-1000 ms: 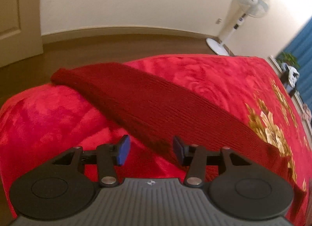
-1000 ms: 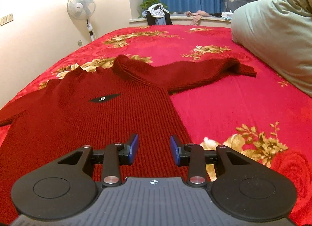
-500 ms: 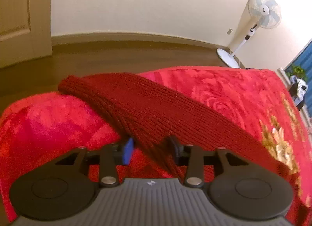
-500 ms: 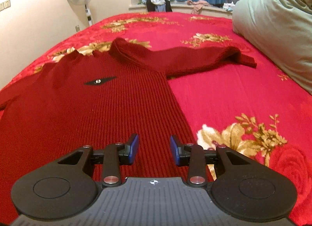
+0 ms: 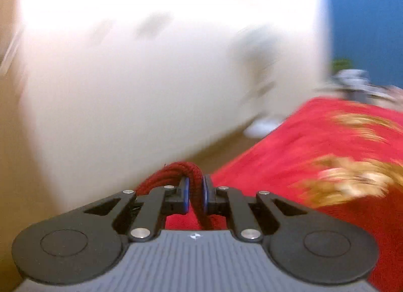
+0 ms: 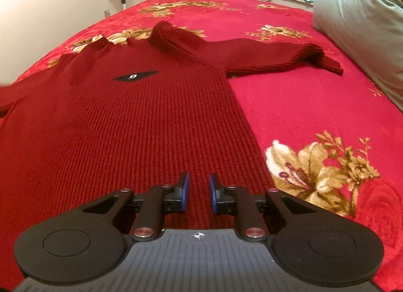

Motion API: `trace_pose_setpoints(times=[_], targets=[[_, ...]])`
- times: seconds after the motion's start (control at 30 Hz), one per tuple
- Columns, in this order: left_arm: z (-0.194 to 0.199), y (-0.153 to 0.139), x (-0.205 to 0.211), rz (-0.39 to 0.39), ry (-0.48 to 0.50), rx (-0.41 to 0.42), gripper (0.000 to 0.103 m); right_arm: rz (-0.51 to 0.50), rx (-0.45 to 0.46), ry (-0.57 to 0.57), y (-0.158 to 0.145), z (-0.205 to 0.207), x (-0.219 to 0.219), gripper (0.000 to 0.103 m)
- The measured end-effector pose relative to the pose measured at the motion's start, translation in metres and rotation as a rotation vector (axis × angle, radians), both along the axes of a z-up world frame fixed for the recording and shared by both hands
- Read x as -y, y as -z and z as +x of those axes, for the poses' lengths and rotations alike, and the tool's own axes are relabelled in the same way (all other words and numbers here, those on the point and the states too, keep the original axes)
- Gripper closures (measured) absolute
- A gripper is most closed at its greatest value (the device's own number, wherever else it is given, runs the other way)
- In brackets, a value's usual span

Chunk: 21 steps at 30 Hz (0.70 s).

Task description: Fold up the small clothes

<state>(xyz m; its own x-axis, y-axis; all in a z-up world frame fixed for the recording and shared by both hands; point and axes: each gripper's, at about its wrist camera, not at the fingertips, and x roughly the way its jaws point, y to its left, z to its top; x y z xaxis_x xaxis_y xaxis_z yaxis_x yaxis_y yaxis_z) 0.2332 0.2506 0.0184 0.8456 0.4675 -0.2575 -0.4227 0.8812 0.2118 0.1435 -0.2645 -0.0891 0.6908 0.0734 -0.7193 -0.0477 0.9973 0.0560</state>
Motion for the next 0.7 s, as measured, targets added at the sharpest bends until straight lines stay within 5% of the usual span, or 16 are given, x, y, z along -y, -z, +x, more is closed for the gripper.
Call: trace_pose_setpoints(times=[0.07,0.2,0.27,0.37,0.6,0.7], targets=[[-0.01,-0.007,0.058,0.032,0.245,0.035,0.092,0.002,0.002,-0.015,0.001,0.0,-0.002,0.085],[-0.012,0.008,0.141,-0.123,0.675,-0.157,0.085,-0.007,0.008,-0.031,0.005,-0.001,-0.007,0.085],[-0.012,0.012,0.161,-0.181,0.781,-0.235,0.063,-0.023,0.022,-0.038,0.007,-0.003,-0.009,0.085],[-0.003,0.011,0.15,-0.237,0.727,-0.246,0.059,-0.034,0.046,-0.048,0.008,-0.006,-0.01,0.085],[0.038,0.029,0.057,-0.412,0.229,-0.309,0.059,0.048,0.112,-0.037,0.002,-0.013,-0.007,0.085],[0.04,0.021,0.021,-0.474,0.123,-0.293,0.059,0.116,0.155,-0.041,-0.011,-0.008,-0.014,0.085]])
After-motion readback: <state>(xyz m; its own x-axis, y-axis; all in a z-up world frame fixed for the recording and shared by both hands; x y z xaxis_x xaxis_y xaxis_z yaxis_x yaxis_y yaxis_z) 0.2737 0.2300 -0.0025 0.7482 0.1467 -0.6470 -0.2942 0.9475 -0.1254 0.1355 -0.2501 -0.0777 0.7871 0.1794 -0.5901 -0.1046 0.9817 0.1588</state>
